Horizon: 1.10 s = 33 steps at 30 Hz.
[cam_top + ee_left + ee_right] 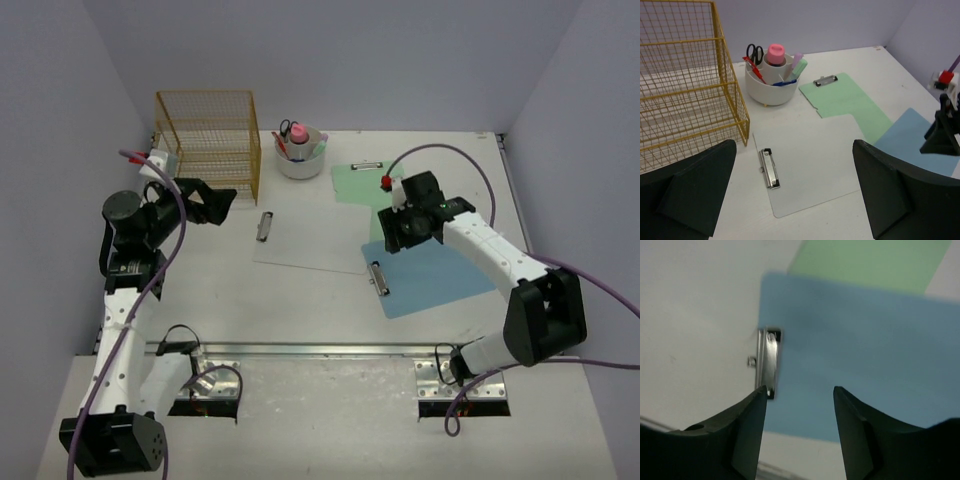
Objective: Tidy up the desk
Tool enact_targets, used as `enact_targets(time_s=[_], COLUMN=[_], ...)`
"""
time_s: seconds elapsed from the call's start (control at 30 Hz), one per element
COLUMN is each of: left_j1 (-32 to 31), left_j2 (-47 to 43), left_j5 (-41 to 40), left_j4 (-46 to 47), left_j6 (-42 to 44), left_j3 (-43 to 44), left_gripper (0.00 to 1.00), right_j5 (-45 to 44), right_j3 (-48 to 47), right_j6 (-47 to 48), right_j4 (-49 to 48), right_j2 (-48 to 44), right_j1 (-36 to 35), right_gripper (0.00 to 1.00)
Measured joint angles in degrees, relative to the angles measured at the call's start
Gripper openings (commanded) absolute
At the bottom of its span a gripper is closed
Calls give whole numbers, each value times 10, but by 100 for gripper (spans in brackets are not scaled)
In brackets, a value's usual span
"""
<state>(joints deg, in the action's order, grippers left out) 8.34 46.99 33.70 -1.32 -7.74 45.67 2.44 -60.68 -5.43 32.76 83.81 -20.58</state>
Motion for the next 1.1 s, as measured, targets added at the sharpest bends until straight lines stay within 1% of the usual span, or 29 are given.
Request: enact_targets(time_s=[0.1,0.23,0.37,0.47,0.53,0.6,0.8,1.1], left_j1=[0,0,0,-2,-2,-5,-5,-5], left_j2=[-5,-5,-4,-3,0,3,6,5], left_j5=[-9,-20,-34,-46,-55,-63,-76,-82], left_j4=[-18,-39,-55,-67,-74,-82,-89,-89], left_j6=[11,21,30,35,37,41,47,49], left_j3=[-9,-15,-16,-16,-16,-16,-16,-30], left_gripper=[100,100,100,100,100,100,100,100], right_j5=[-12,-19,-33,-38,-42,-46,-69,-100], right_j3=[75,101,83,67,57,42,2,-17], right_j6=[-45,-87,-119,-140,-152,-162,-187,-190], right_j4=[54,88,93,91,90,89,82,74], right_j2=[-19,-19,17,56,78,101,167,208], right_j1=[-3,-11,-46,-76,-92,-103,-110,-111], right_gripper=[55,50,50,55,57,61,62,61])
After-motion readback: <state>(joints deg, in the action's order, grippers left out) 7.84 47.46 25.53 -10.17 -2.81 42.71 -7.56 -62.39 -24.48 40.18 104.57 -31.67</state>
